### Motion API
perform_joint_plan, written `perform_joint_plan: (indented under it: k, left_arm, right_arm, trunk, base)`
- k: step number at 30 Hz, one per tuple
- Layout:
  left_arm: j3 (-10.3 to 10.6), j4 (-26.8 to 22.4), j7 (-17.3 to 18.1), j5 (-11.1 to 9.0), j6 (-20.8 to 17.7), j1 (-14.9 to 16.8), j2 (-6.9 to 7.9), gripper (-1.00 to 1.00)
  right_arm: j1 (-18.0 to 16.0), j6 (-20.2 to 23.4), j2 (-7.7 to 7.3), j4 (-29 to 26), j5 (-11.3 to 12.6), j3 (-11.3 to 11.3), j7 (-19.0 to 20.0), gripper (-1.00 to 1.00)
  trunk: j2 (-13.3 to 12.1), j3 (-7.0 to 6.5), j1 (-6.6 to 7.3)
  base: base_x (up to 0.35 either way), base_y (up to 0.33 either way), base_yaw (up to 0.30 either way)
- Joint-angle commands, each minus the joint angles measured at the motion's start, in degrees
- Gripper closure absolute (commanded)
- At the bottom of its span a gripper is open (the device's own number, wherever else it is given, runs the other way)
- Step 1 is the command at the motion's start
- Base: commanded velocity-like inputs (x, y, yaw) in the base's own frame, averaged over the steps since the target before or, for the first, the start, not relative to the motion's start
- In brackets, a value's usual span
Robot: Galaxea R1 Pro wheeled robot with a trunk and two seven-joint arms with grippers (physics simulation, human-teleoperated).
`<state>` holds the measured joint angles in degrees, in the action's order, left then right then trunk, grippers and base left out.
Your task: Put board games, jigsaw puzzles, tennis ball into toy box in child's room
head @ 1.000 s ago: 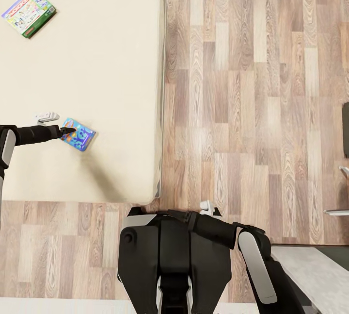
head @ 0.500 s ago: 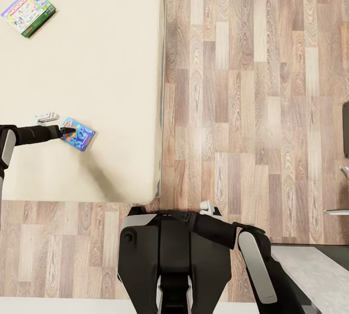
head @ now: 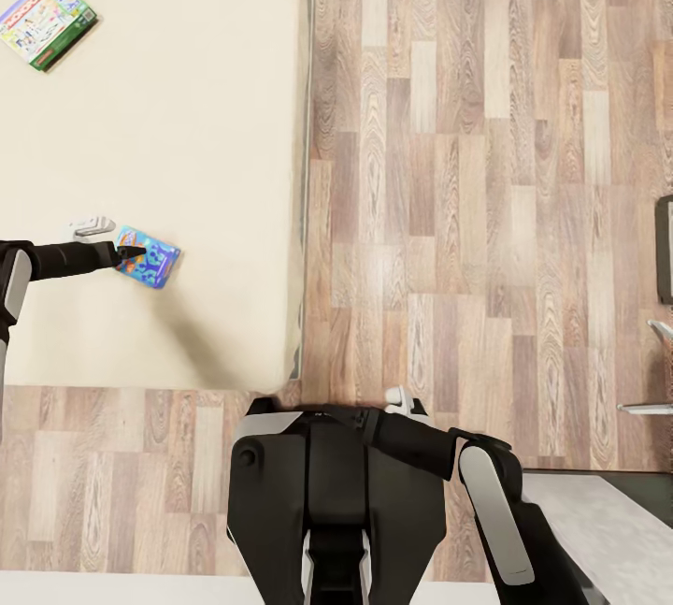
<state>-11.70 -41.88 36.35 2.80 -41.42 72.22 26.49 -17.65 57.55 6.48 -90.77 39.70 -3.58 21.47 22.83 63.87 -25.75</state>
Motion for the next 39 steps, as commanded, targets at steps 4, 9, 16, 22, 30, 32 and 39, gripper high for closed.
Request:
perform_joint_plan:
  k: [4, 9, 16, 22, 30, 32, 39]
  left_arm:
    - [-0.2, 0.0, 0.4, 0.4, 0.4, 0.0, -0.03, -1.0]
    - [-0.2, 0.0, 0.4, 0.5, 0.6, 0.0, 0.02, -1.0]
    - [-0.2, 0.0, 0.4, 0.6, 0.7, 0.0, 0.01, -1.0]
    - [-0.2, 0.0, 0.4, 0.5, 0.7, 0.0, -0.02, -1.0]
    - [-0.2, 0.0, 0.4, 0.5, 0.7, 0.0, 0.01, -1.0]
    - [-0.2, 0.0, 0.4, 0.5, 0.6, 0.0, -0.01, -1.0]
    - [-0.2, 0.0, 0.4, 0.5, 0.7, 0.0, 0.03, -1.0]
  right_arm:
    - [0.0, 0.2, 0.03, 0.0, -0.5, 0.1, 0.5, -1.0]
    - [0.0, 0.2, 0.03, 0.0, -0.5, 0.1, 0.5, -1.0]
    - [0.0, 0.2, 0.03, 0.0, -0.5, 0.1, 0.5, -1.0]
    - [0.0, 0.2, 0.03, 0.0, -0.5, 0.0, 0.5, -1.0]
    - [0.0, 0.2, 0.03, 0.0, -0.5, 0.0, 0.5, -1.0]
    - [0.0, 0.2, 0.03, 0.0, -0.5, 0.0, 0.5, -1.0]
    - [0.0, 0.2, 0.03, 0.0, -0.5, 0.1, 0.5, -1.0]
  trunk:
    - [0.1, 0.06, -0.04]
    - [0.1, 0.06, -0.04]
    - [0.1, 0.06, -0.04]
    - [0.1, 0.06, -0.04]
    - [0.1, 0.06, -0.04]
    - [0.1, 0.06, -0.04]
    - [0.1, 0.06, -0.04]
  base:
    - [0.0, -0.037, 0.0]
    - [0.0, -0.007, 0.0]
    - [0.0, -0.134, 0.0]
    - [0.0, -0.145, 0.0]
    - [0.0, -0.068, 0.0]
    - [0.0, -0.105, 0.0]
    - [0.0, -0.101, 0.0]
